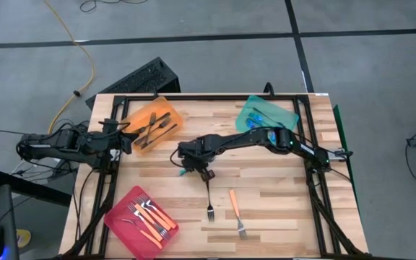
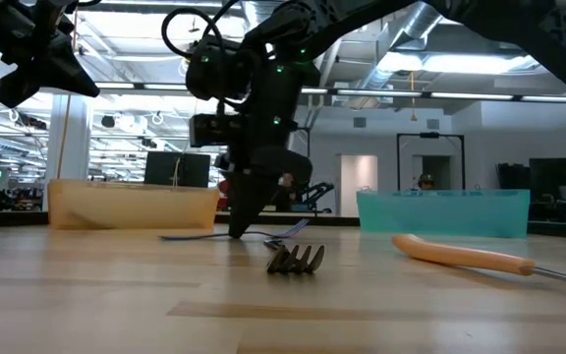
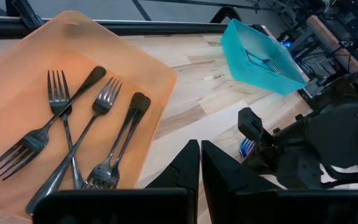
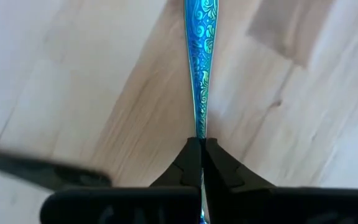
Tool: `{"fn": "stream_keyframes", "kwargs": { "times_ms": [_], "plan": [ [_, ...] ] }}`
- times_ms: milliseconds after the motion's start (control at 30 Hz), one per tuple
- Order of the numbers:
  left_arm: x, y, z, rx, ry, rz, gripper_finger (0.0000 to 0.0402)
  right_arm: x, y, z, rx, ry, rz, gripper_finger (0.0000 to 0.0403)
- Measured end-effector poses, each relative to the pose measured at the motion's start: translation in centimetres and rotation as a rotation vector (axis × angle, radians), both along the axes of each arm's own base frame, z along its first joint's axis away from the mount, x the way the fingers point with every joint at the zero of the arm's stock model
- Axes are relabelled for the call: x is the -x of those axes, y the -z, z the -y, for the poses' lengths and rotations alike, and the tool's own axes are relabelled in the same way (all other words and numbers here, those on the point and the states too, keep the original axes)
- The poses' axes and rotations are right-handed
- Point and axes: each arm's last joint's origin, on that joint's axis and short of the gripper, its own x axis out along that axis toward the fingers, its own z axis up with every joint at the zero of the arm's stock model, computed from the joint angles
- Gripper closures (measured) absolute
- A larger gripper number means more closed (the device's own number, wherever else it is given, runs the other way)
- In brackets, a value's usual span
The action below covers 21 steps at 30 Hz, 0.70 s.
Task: Sort silverware by color (type)
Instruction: Put the iridescent fork into the green bin
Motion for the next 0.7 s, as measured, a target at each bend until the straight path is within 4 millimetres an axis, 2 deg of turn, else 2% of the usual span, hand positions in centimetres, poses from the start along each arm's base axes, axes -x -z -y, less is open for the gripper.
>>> {"fn": "stream_keyframes", "kwargs": {
  "times_ms": [300,700],
  "plan": [
    [0.0,0.0,0.0,0.003,0.003,0.0,0.0401,-0.6,-2.0,2.8,-0.123,0.156,0.076,0.0384],
    [0.0,0.0,0.0,0.007,0.013,-0.002,0.0401,-0.4,-2.6,6.2,-0.197,0.426,0.089,0.0384]
  ]
}}
